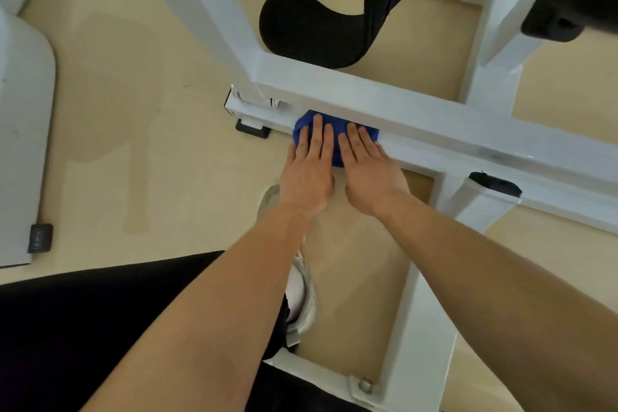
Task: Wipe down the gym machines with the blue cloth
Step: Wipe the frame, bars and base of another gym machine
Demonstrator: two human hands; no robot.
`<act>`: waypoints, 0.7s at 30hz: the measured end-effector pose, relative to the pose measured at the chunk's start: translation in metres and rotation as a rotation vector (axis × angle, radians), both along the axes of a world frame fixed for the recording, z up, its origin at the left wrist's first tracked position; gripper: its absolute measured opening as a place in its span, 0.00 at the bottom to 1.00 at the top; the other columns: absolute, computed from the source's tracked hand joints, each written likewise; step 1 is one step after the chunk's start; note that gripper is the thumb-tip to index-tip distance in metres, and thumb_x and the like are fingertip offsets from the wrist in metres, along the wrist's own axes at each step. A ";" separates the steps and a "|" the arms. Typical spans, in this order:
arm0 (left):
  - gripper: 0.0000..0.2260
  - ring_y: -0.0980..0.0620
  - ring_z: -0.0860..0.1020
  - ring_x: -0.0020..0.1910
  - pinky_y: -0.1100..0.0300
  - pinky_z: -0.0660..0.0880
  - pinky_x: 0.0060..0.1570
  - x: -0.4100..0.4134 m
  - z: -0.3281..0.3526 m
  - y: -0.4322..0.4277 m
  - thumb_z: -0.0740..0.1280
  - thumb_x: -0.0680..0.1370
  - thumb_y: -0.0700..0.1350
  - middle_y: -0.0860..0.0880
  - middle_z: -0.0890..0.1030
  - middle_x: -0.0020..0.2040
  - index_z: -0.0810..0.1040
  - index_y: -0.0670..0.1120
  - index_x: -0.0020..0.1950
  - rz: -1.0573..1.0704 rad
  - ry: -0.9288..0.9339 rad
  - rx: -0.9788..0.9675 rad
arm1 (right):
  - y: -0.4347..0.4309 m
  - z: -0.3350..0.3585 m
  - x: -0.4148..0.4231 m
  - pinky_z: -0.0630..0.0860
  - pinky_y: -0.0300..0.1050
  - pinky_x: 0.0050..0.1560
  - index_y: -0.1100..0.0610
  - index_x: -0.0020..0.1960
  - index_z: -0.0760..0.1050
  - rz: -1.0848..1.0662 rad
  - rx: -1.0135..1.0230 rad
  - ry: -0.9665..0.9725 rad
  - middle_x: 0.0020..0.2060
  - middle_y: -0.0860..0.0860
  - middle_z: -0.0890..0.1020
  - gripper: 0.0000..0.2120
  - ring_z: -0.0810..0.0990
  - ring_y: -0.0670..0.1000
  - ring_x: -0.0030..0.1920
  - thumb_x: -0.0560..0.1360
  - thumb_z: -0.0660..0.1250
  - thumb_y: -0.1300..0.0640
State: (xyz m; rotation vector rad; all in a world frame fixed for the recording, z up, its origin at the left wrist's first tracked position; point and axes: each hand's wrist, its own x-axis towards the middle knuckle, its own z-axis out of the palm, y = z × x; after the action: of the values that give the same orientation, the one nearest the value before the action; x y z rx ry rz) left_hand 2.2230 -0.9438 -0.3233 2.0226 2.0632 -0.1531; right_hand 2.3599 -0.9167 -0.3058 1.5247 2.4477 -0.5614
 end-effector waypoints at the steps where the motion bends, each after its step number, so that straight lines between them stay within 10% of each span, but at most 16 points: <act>1: 0.36 0.42 0.45 0.80 0.46 0.50 0.77 0.011 0.000 -0.003 0.59 0.78 0.44 0.45 0.40 0.81 0.41 0.46 0.81 -0.027 -0.002 -0.019 | -0.007 0.000 0.009 0.43 0.51 0.79 0.56 0.81 0.37 -0.039 0.009 -0.018 0.80 0.54 0.38 0.38 0.38 0.52 0.80 0.79 0.56 0.60; 12: 0.35 0.48 0.40 0.79 0.51 0.42 0.78 0.069 0.012 0.010 0.57 0.81 0.47 0.52 0.37 0.80 0.37 0.50 0.80 -0.466 -0.020 -0.119 | -0.047 0.009 0.051 0.43 0.52 0.79 0.62 0.80 0.38 -0.540 -0.093 -0.085 0.79 0.59 0.38 0.36 0.39 0.58 0.80 0.81 0.49 0.46; 21: 0.38 0.49 0.41 0.79 0.50 0.45 0.78 0.026 0.019 0.010 0.60 0.80 0.46 0.52 0.36 0.80 0.37 0.50 0.80 -0.335 0.041 -0.124 | -0.028 0.008 0.032 0.43 0.52 0.80 0.59 0.81 0.37 -0.343 -0.133 0.009 0.80 0.56 0.37 0.37 0.36 0.56 0.80 0.80 0.55 0.56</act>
State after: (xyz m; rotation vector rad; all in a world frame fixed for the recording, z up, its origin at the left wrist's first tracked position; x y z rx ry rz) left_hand 2.2485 -0.9337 -0.3041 2.2857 1.6740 -0.3752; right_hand 2.3924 -0.9451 -0.2981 1.8989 2.1154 -0.7734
